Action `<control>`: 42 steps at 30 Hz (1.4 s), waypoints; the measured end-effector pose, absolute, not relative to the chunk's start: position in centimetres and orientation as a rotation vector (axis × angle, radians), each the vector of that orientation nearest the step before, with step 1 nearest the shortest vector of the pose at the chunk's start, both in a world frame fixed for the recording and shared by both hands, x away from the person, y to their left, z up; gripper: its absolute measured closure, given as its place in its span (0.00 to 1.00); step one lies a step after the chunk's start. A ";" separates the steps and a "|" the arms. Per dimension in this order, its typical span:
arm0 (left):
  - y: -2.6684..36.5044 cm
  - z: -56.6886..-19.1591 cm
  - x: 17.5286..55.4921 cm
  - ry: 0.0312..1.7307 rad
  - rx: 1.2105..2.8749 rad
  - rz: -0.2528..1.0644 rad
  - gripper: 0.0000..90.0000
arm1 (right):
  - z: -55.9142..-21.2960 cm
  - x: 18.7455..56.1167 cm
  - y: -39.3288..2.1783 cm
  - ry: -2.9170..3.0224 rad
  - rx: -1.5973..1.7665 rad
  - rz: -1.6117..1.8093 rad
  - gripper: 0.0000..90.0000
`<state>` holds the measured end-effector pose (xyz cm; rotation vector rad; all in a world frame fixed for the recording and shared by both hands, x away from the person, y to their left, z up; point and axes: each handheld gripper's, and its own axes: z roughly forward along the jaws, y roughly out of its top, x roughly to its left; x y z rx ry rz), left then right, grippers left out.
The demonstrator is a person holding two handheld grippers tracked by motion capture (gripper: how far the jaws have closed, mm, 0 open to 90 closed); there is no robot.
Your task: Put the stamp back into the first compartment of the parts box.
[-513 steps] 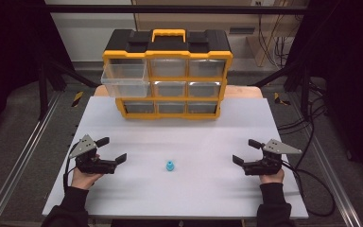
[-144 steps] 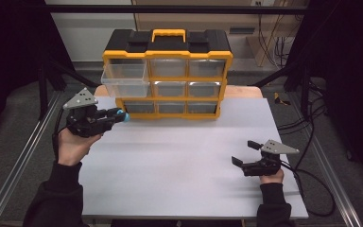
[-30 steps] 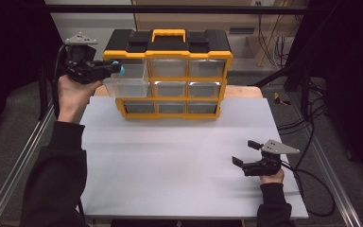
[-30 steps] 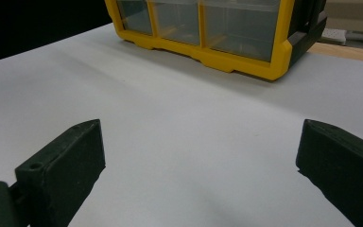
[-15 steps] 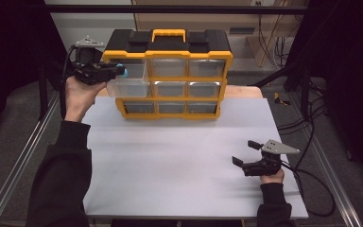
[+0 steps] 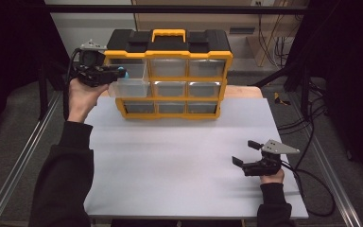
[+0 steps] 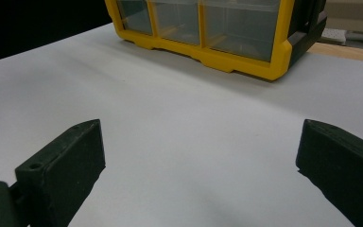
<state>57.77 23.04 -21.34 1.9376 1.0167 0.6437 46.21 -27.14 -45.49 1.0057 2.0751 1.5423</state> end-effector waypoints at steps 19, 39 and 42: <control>23.9 -21.0 55.2 0.967 1.804 0.656 0.40 | -45.5 46.2 -27.2 2.073 1.005 1.544 0.03; 25.3 -25.3 49.7 0.832 1.705 0.635 0.00 | -45.5 46.2 -27.1 2.074 1.005 1.546 0.03; 25.6 -26.7 49.2 0.822 1.692 0.620 0.00 | -45.5 46.2 -27.1 2.076 1.004 1.545 0.03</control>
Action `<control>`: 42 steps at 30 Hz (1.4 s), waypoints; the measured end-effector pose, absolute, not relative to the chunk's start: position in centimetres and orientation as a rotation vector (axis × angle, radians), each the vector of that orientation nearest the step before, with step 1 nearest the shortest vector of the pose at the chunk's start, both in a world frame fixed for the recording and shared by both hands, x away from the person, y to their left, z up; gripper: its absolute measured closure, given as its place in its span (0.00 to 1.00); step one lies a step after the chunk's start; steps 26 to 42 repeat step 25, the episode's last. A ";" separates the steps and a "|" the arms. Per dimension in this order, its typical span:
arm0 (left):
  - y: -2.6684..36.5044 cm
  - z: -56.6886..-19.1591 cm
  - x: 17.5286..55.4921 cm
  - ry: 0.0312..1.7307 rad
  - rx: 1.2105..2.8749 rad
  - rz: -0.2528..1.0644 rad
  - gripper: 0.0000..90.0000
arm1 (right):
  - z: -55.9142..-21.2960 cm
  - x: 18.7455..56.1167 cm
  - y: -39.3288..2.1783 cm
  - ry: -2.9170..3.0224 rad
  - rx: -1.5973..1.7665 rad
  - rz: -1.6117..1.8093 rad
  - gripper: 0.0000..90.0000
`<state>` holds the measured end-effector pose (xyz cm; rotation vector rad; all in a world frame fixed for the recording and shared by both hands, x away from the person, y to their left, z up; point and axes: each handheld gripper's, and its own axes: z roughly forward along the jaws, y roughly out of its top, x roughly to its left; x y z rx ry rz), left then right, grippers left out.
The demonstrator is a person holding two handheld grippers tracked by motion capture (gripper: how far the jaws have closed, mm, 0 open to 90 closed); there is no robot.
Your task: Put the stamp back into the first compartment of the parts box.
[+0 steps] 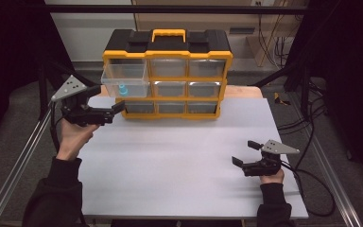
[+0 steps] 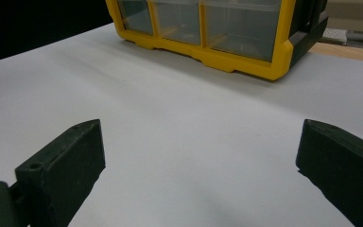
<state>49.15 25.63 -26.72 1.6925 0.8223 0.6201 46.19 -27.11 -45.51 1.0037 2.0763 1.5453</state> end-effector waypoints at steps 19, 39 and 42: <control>27.7 -37.2 46.9 0.819 1.681 0.518 0.00 | -45.6 46.2 -27.1 2.076 1.005 1.543 0.03; 28.0 -39.2 46.6 0.845 1.699 0.505 0.01 | -45.6 46.2 -27.0 2.079 1.007 1.540 0.03; 28.0 -39.2 46.6 0.845 1.699 0.505 0.01 | -45.6 46.2 -27.0 2.079 1.007 1.540 0.03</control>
